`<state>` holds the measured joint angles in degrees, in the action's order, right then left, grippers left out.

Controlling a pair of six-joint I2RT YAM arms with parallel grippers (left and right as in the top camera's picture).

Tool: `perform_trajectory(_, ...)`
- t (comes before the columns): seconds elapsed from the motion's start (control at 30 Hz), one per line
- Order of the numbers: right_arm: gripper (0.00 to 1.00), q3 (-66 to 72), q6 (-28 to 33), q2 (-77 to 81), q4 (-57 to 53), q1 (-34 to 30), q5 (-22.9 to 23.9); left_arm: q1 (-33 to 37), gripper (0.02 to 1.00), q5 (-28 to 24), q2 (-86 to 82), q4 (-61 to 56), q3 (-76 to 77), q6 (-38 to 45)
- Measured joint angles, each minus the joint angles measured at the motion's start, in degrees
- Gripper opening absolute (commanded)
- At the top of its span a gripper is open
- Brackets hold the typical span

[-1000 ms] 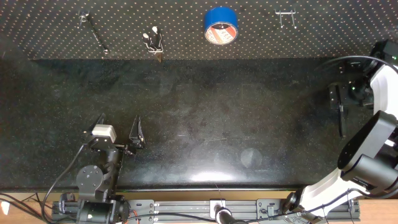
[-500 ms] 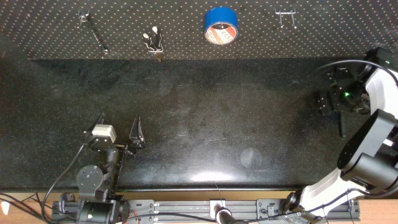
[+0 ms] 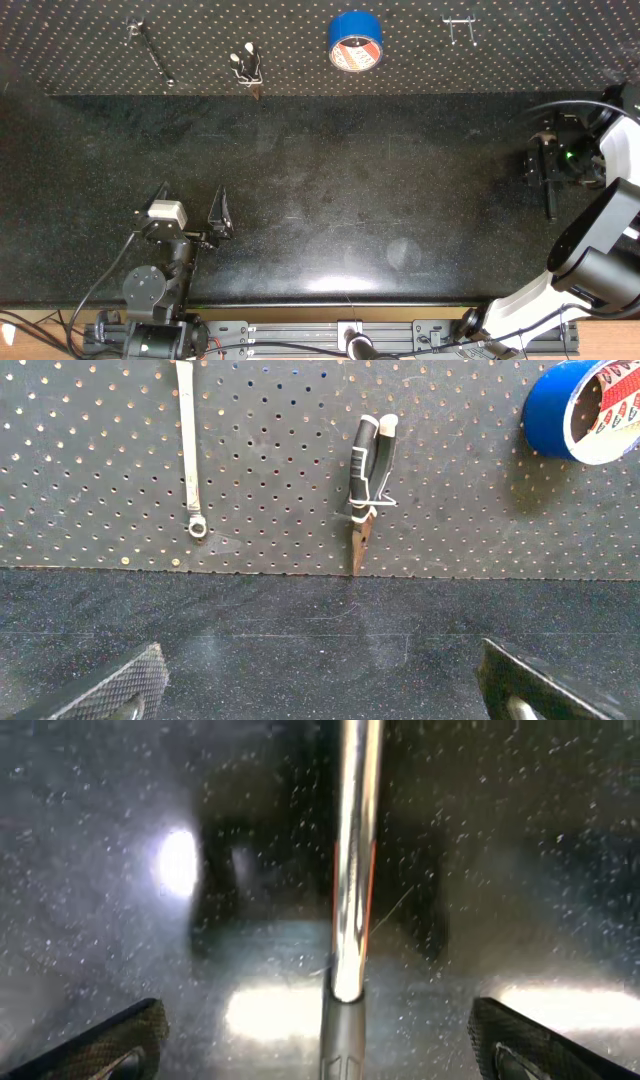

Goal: Place Tools Onto Pegboard

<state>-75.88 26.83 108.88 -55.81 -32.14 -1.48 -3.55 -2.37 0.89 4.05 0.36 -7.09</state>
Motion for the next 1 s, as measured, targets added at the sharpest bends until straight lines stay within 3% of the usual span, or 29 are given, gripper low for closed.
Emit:
perform_trajectory(0.6,0.972,2.86,0.04,0.85,1.6,0.0,3.02,0.0,0.993,0.0,0.0,0.0,0.0,0.0)
perform_trajectory(0.63,0.934,2.86,0.22,0.85,1.6,0.0,2.89,0.0,0.996,0.0,0.0,0.0,0.0,0.0)
perform_trajectory(0.73,0.645,2.86,0.57,0.85,1.86,0.0,2.19,0.0,0.996,0.0,0.0,0.0,0.0,0.0)
perform_trajectory(0.77,0.312,2.86,0.74,0.85,1.95,0.02,2.12,0.0,0.998,0.0,0.0,0.0,0.0,0.0)
perform_trajectory(0.83,0.277,2.86,0.94,0.85,2.03,0.0,1.99,0.0,0.993,0.0,0.0,0.0,0.0,0.0)
perform_trajectory(0.9,0.139,2.86,0.9,0.85,2.19,0.0,2.23,0.0,0.996,0.0,0.0,0.0,0.0,0.0)
perform_trajectory(1.0,0.08,2.84,0.9,0.85,2.34,-0.04,2.6,0.0,0.993,0.0,0.0,0.0,0.0,0.0)
